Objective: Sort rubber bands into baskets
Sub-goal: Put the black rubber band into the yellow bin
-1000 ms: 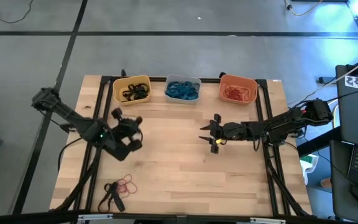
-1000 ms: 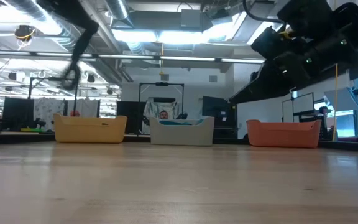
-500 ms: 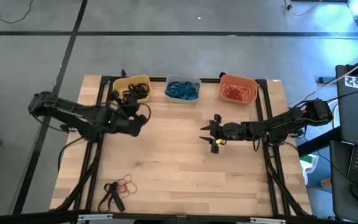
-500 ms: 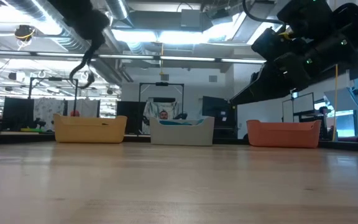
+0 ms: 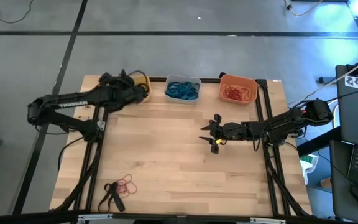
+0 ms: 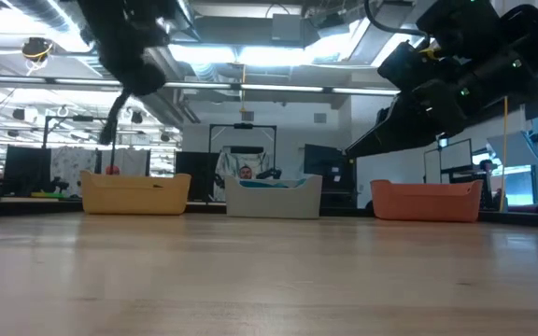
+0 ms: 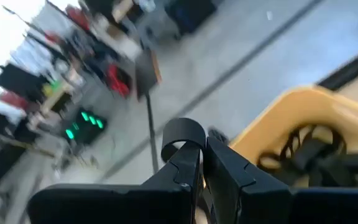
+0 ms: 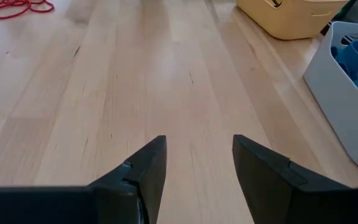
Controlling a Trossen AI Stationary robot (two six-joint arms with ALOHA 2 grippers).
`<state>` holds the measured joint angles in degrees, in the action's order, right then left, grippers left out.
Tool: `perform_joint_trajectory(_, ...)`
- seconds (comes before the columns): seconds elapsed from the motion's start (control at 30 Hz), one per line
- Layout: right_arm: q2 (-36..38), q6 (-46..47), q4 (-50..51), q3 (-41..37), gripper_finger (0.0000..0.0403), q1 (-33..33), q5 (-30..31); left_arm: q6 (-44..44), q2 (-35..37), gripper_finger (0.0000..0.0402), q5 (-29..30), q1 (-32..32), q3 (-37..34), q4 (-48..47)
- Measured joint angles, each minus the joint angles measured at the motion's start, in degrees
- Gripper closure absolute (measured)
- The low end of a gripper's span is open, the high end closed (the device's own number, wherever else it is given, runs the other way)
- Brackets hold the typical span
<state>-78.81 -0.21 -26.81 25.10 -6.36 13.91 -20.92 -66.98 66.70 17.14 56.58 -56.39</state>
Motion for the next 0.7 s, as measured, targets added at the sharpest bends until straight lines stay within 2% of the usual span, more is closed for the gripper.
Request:
perform_joint_trajectory(0.13,0.0,-0.01,0.0,0.0,0.022,0.01,0.0,3.73,-0.58,0.0375,-10.64,6.97,-0.08,2.03)
perform_joint_trajectory(0.33,0.0,-0.02,0.04,0.0,0.022,0.01,0.0,13.63,-0.83,0.0375,-22.83,13.01,-5.11,15.82)
perform_joint_trajectory(0.5,0.0,-0.04,0.39,0.0,0.022,0.0,0.0,15.41,-0.83,0.0375,-23.39,16.42,-9.71,23.71)
perform_joint_trajectory(0.6,0.0,-0.04,0.39,0.0,0.022,0.0,0.0,16.0,-0.81,0.0367,-23.5,18.02,-11.45,23.78)
perform_joint_trajectory(0.7,0.0,-0.04,0.38,0.0,0.022,0.0,0.0,16.56,-0.81,0.034,-25.22,18.79,-12.22,23.29)
